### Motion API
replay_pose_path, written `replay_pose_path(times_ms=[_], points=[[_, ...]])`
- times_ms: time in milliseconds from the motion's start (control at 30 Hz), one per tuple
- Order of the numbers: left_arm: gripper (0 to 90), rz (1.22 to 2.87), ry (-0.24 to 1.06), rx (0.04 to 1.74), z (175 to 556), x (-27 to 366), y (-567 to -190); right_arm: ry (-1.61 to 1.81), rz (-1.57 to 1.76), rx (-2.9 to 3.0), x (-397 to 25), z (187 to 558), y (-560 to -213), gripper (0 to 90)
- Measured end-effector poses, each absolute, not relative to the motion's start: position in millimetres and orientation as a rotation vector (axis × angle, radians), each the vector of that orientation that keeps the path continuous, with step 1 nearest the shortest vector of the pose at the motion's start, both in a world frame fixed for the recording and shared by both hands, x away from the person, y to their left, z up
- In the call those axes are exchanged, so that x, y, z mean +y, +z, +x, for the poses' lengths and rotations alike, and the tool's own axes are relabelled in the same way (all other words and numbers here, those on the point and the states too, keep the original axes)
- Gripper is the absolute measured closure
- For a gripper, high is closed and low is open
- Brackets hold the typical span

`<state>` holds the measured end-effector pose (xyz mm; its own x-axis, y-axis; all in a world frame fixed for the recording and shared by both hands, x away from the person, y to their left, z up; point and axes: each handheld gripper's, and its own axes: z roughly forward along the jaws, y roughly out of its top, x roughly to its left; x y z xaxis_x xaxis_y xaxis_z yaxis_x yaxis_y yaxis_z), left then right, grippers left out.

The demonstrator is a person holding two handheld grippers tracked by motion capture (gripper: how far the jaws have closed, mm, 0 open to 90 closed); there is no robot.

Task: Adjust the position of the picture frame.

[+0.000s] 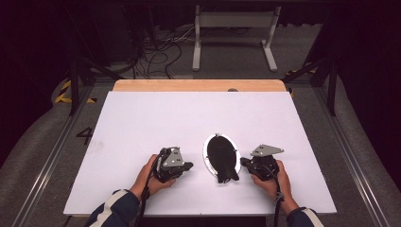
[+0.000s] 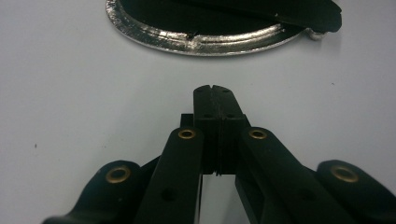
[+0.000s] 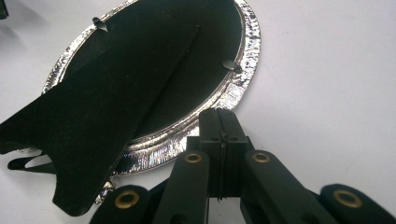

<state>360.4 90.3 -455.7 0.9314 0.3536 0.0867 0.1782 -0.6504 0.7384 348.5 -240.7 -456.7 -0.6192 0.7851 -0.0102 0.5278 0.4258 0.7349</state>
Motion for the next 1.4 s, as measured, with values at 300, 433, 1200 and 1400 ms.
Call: replay_pose_path(times_ms=[300,433,1200,1400], points=[[89.7,2.299,0.280,0.387,362.0,86.8,-457.4,1.013,1.101,2.344,-230.9,347.7,-456.9,90.0],[89.6,2.300,0.278,0.394,363.0,87.3,-458.1,1.014,1.088,2.356,-225.2,346.5,-456.9,90.0],[87.5,2.335,0.273,0.399,364.0,83.8,-462.4,1.117,1.030,2.452,-192.5,332.8,-460.2,90.0],[87.0,2.339,0.279,0.398,364.1,83.5,-462.4,1.102,0.998,2.454,-185.1,329.4,-460.3,90.0]])
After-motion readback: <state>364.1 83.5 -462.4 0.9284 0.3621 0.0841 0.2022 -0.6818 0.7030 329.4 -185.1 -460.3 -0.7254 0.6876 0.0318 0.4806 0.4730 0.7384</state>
